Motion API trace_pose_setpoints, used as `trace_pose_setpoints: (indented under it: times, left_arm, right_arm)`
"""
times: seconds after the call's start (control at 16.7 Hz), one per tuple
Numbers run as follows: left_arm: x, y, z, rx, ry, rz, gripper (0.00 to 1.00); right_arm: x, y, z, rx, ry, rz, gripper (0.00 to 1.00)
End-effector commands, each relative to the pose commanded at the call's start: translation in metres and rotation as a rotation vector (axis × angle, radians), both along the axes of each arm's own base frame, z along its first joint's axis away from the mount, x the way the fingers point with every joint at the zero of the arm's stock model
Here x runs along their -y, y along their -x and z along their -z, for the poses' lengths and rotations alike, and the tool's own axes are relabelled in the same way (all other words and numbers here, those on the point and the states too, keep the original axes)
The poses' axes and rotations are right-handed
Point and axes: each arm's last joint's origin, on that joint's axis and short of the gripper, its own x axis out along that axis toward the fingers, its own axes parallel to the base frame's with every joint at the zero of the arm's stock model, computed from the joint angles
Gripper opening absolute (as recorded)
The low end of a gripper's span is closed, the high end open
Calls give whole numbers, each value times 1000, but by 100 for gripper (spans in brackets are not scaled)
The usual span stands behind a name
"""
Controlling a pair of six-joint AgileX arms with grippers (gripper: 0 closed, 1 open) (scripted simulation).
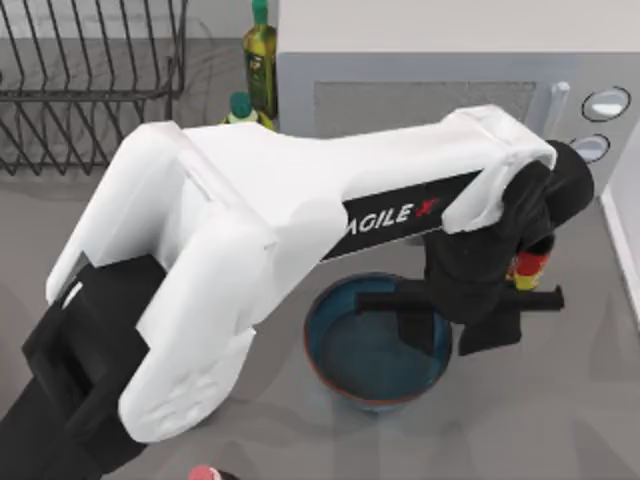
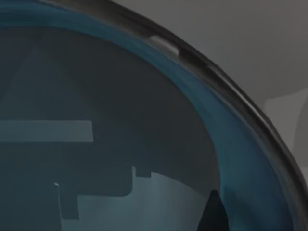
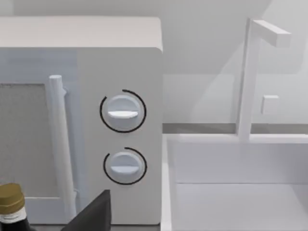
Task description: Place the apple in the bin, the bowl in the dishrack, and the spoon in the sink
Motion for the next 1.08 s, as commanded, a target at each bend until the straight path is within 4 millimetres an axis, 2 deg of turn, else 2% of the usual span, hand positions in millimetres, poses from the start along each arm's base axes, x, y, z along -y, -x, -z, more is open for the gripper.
trace_pose_setpoints:
  times: [0.12, 0.18, 0.78, 0.9, 1.08]
  left_arm:
    - [0, 0, 0, 0, 0, 0, 2]
    - [0, 0, 0, 0, 0, 0, 0]
    - [0, -1, -4, 0, 0, -1, 0]
    - [1, -2, -17, 0, -1, -6, 0]
    - [4, -5, -54, 10, 13, -10, 0]
  right_arm:
    - [0, 0, 0, 0, 0, 0, 100]
    - [0, 0, 0, 0, 0, 0, 100]
    - [0, 0, 0, 0, 0, 0, 100]
    - [0, 0, 0, 0, 0, 0, 100]
    - [0, 0, 0, 0, 0, 0, 100]
